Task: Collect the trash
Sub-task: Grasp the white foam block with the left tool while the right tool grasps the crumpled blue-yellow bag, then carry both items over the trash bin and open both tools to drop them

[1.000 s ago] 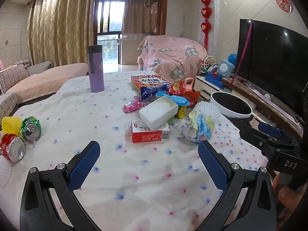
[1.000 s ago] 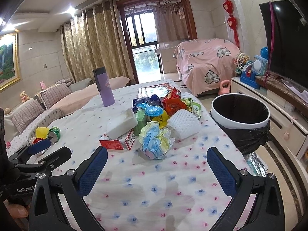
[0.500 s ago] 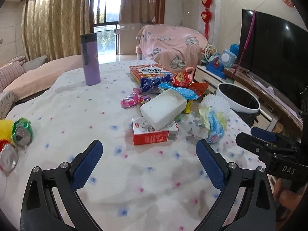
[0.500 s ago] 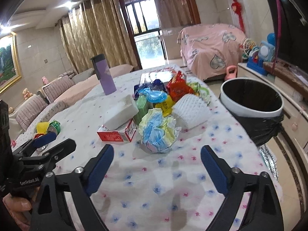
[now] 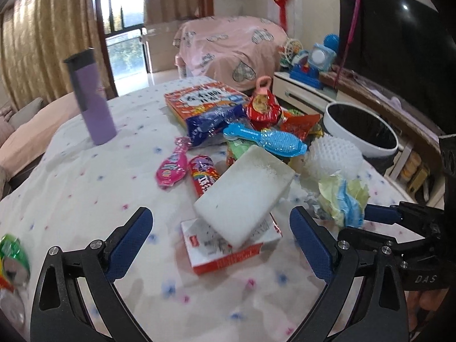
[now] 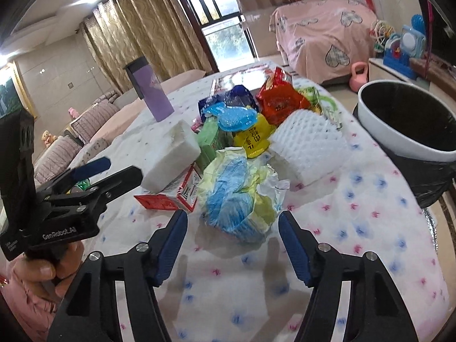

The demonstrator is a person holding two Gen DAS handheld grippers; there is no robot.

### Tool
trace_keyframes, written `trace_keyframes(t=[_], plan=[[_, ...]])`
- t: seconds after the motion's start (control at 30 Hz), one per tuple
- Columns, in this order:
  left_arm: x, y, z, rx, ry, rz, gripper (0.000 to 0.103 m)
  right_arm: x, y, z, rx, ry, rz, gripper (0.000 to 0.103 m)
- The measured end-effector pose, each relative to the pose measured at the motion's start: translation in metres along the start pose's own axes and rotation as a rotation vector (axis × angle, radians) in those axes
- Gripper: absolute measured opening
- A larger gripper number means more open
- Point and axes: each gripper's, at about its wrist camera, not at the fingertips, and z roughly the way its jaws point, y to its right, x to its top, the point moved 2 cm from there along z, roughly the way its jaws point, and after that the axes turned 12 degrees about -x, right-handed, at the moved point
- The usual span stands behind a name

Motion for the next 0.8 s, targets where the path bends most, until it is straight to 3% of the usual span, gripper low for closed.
trace_keyframes(t=[0.1,0.13,0.17,0.2,0.33,0.8], plan=[[0.002,-0.002,0.012,-0.013,-0.016,-0.001,0.099,0.0,0.002,0.008,0.005,-0.023,0.005,0.059],[0.003,-0.003,0.014,-0.017,-0.017,-0.002,0.099,0.001,0.002,0.011,0.008,-0.029,0.008,0.051],[0.003,-0.003,0.015,-0.022,-0.015,-0.002,0.088,0.001,0.004,0.012,0.016,-0.038,0.013,0.048],[0.002,-0.002,0.016,-0.03,-0.02,-0.003,0.065,0.0,0.005,0.013,0.023,-0.039,0.018,0.047],[0.001,0.001,0.016,-0.054,-0.02,-0.007,0.061,-0.003,0.004,0.005,0.026,-0.026,0.006,0.039],[0.012,0.066,-0.012,-0.195,0.035,0.0,0.059,0.008,0.046,-0.056,0.016,0.083,0.061,0.038]])
